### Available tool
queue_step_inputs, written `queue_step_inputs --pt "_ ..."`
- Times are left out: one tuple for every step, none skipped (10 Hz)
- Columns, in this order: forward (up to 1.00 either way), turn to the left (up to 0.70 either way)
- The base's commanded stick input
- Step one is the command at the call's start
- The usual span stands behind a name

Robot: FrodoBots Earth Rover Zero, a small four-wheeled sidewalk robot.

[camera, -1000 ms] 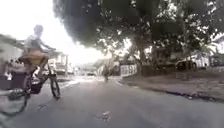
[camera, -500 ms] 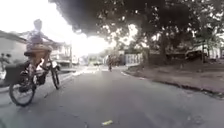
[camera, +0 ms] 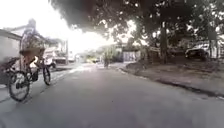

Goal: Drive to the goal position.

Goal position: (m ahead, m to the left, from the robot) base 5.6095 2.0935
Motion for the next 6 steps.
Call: queue_step_inputs --pt "1.0 0.08" --pt "1.0 0.08" --pt "1.0 0.08" --pt "1.0 0.08" --pt "1.0 0.08" --pt "1.0 0.08"
